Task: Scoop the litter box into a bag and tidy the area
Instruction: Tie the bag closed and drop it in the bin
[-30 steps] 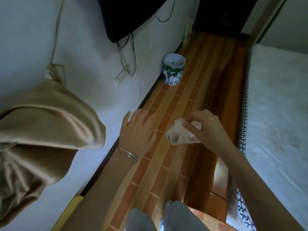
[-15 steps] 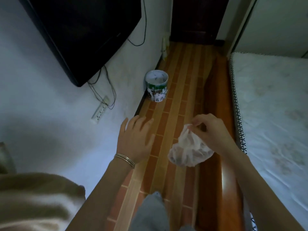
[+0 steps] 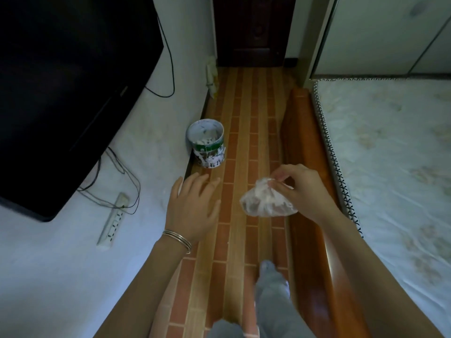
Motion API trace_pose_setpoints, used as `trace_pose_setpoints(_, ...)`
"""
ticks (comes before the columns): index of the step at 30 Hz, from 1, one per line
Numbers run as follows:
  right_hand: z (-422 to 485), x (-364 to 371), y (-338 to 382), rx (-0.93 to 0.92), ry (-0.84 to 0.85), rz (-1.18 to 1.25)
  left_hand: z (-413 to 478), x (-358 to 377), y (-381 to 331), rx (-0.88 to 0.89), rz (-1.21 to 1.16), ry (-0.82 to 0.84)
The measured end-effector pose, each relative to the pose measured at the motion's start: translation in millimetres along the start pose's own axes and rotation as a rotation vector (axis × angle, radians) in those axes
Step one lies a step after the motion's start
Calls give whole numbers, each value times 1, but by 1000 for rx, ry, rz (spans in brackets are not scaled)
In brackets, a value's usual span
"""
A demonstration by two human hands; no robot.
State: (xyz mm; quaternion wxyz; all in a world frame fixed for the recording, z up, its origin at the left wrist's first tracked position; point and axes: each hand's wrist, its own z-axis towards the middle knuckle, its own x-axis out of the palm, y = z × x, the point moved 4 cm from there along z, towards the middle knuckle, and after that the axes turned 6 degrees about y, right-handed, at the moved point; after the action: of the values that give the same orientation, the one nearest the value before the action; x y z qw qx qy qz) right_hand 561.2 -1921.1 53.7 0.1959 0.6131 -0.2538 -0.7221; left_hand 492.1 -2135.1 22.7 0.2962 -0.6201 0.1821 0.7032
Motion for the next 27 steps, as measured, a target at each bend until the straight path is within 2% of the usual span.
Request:
trace_pose_setpoints(10, 172, -19, -93, -18, 145, 37, 177, 49, 10, -66, 49, 103)
trace_pose_setpoints(16, 280, -28, -128, -125, 239, 27, 278, 60, 17, -138, 77, 104)
trace_pose_setpoints(20, 340, -24, -151, -129, 273, 62, 327, 69, 27, -137, 57, 88)
trace_pose_setpoints(27, 461, -7, -190, -147, 307, 4, 407, 109, 95, -217, 8, 94)
